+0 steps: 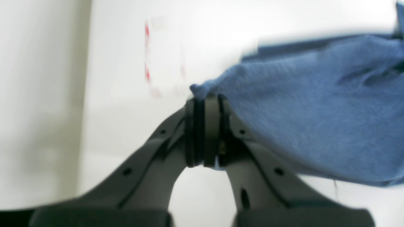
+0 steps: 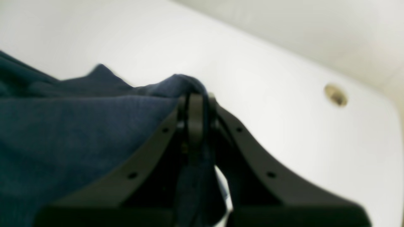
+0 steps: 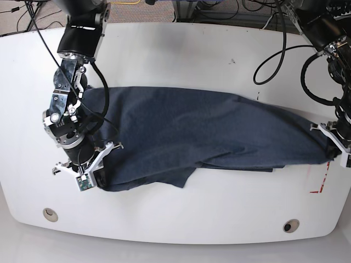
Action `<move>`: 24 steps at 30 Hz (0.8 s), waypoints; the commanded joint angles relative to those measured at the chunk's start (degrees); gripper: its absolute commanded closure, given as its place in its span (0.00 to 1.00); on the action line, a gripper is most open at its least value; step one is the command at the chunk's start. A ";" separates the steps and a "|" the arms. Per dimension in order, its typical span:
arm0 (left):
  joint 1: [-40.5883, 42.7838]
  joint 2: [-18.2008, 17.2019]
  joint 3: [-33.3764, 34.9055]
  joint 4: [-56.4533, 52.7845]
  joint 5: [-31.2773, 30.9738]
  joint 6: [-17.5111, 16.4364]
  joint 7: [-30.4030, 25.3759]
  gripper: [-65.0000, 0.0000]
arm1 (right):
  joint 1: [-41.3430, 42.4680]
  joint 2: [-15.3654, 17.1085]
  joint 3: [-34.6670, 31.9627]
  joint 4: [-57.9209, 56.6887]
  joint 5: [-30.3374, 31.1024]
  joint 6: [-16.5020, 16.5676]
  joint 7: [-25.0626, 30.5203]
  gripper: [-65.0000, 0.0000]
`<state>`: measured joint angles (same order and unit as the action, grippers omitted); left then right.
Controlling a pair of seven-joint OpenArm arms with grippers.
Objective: Layout the t-shirt on the table in an organized manner, then fold the t-shirt properly
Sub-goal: 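Lift the shirt with both grippers and swing it up and back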
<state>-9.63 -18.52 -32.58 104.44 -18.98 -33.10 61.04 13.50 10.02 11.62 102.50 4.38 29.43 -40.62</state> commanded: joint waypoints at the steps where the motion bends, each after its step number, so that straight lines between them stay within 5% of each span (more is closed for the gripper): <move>1: -4.57 -1.65 -0.61 1.45 0.04 0.36 -1.56 1.00 | 3.34 1.98 0.30 1.28 0.50 -0.46 1.63 1.00; 8: -14.15 -3.59 0.89 1.01 0.13 0.53 -1.39 1.00 | 9.40 4.88 0.21 1.19 0.23 -0.38 1.63 1.00; 16: -25.93 -5.17 4.49 0.57 0.13 6.68 -1.39 1.00 | 20.04 8.13 -1.81 -0.56 0.15 -0.38 0.58 1.00; 24: -37.62 -5.17 6.42 -2.51 0.04 7.56 -0.77 1.00 | 31.21 11.12 -6.12 -3.55 0.41 -0.38 -1.62 1.00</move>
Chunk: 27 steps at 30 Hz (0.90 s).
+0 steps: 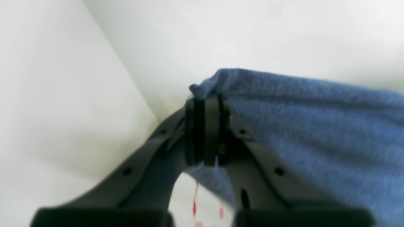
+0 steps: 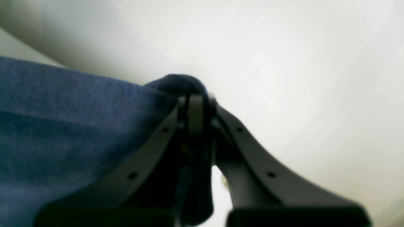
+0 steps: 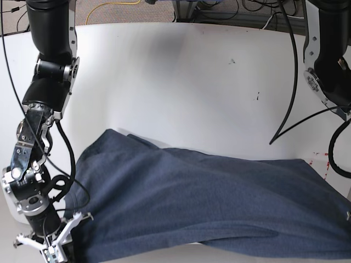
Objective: Layout the t-shirt on the table in an organized manner, then fold the t-shirt properly
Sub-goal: 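Lift the shirt with both grippers and swing it up and back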
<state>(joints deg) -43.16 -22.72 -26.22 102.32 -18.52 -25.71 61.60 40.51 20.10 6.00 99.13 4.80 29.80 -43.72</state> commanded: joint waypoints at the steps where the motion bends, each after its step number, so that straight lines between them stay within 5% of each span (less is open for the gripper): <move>1: -5.59 -0.97 0.15 -1.00 -0.42 0.18 -0.81 1.00 | 5.42 1.22 -0.94 -0.54 -0.27 -0.75 1.40 1.00; 8: -18.51 -0.97 0.15 -6.63 -0.42 0.18 2.79 1.00 | 15.71 4.91 -4.73 -3.35 0.17 0.75 0.34 1.00; 16: -23.00 -0.97 3.84 -9.80 -0.77 0.00 2.97 1.00 | 22.30 5.44 -4.73 -6.17 -0.36 4.26 -3.44 1.00; 27: -12.36 -0.62 4.90 -5.84 -1.39 -0.09 4.73 1.00 | 9.82 7.11 1.17 -0.19 0.08 5.93 -5.99 1.00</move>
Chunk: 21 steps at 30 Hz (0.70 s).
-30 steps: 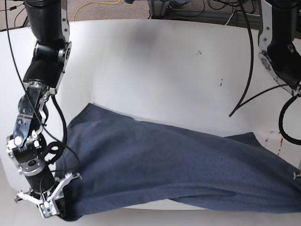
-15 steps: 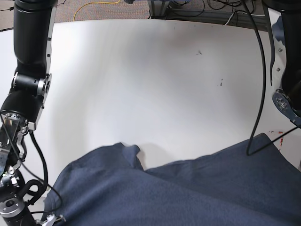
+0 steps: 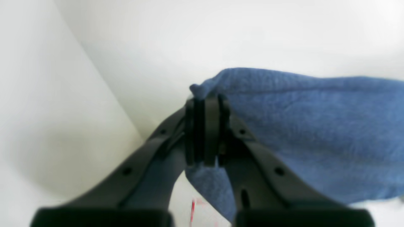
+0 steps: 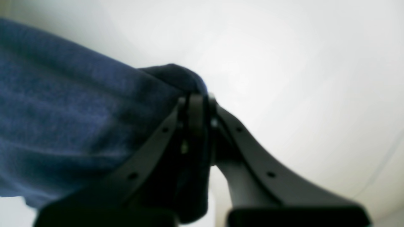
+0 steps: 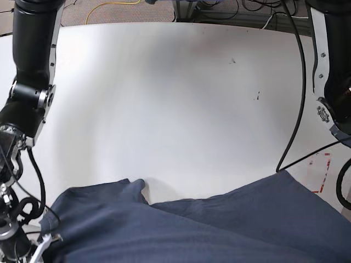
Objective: Layout the t-shirt on the table in an organized manner, then fold the t-shirt properly
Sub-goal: 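Lift the shirt with both grippers and swing it up and back, then lay the shirt flat, dragging it toward the robot with both grippers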
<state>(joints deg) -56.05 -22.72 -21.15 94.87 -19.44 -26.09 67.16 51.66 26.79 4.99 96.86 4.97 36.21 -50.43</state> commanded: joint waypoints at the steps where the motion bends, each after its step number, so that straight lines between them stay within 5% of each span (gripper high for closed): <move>1: 1.94 -0.62 -0.35 2.14 -0.91 0.28 -0.83 1.00 | -3.18 0.34 3.23 2.88 -0.09 -0.38 0.72 1.00; 9: 17.50 -0.80 -0.96 7.59 -5.48 0.28 -0.91 1.00 | -21.11 -1.51 10.96 8.33 -0.01 -0.38 0.81 1.00; 21: 44.84 -0.80 -8.44 15.59 -8.12 0.28 -0.91 1.00 | -46.34 -11.45 22.48 14.48 -0.09 3.79 0.90 1.00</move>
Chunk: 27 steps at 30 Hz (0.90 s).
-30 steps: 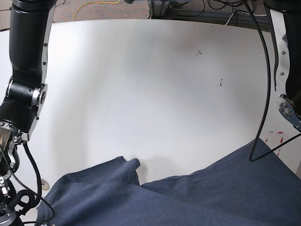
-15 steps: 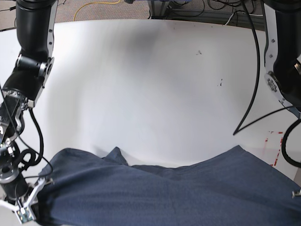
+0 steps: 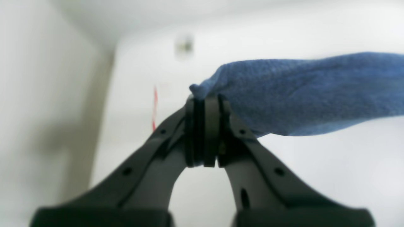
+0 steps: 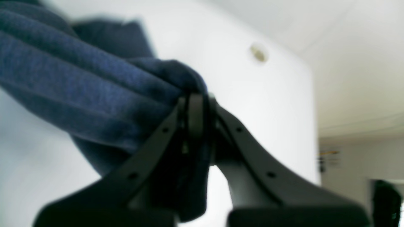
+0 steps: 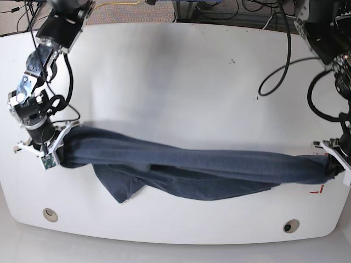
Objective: Layout the t-shirt on the table in an organized manner, then fold the t-shirt properly
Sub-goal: 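Lay the shirt flat, dragging it toward the robot with both grippers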
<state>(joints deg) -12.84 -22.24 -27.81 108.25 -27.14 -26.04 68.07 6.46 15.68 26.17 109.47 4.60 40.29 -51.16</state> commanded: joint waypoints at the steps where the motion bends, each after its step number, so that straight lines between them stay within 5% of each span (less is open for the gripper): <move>1: 3.21 -1.28 -2.56 2.48 -0.43 0.24 -1.83 1.00 | -2.46 -0.96 1.74 2.13 0.28 -0.29 1.62 1.00; 11: 18.42 -1.10 -10.47 2.83 -0.16 -7.50 -1.92 1.00 | -13.45 -5.97 2.53 4.07 0.28 -0.29 1.62 1.00; 27: 32.05 -1.01 -13.20 2.65 -0.07 -8.20 -2.18 1.00 | -21.98 -7.90 2.44 4.42 0.28 -0.29 1.62 1.00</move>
<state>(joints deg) 19.05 -22.09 -40.62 110.04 -27.46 -34.54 66.76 -15.27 7.16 28.40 112.62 4.75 40.51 -50.63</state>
